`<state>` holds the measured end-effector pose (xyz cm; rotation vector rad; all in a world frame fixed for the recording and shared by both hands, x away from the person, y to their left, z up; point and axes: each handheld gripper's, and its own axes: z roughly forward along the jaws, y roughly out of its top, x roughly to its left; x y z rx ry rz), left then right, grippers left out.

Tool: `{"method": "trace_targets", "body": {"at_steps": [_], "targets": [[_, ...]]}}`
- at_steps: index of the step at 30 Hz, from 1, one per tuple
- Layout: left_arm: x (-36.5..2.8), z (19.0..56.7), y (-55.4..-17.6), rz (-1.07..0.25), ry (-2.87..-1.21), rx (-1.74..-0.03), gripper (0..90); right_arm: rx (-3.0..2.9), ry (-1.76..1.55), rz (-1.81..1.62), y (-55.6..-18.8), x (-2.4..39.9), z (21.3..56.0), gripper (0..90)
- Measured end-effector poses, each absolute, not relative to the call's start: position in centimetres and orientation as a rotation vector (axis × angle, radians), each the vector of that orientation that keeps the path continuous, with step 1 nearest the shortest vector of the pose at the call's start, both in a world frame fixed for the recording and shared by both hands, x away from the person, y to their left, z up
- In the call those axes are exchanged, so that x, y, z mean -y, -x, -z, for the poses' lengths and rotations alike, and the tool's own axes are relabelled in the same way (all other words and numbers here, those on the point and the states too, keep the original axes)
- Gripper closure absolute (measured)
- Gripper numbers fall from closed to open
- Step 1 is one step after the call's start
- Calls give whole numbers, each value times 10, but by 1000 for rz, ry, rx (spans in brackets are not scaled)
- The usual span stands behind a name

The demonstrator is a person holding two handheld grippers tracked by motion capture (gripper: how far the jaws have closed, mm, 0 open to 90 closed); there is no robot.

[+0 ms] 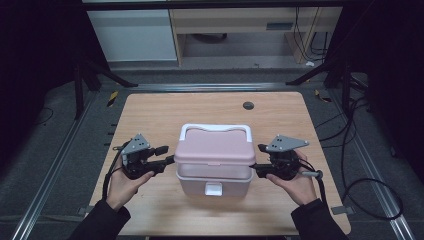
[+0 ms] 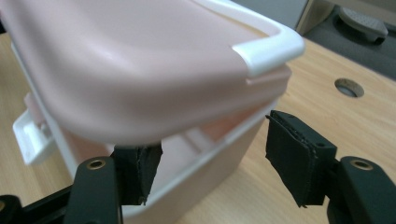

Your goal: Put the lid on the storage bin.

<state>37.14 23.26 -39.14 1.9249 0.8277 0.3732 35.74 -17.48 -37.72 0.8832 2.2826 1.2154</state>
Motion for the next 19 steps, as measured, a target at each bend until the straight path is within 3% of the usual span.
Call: {"method": "trace_targets", "body": {"at_steps": [11,19], "targets": [[-251,401,-374,-413,-1934,-904,503,-2240,-1057,-1182,-357,216,399,326],[-281,434,-393,-464,-1966,-1078,471,-2132,-1171,-1095,-368,232,422,158]]}}
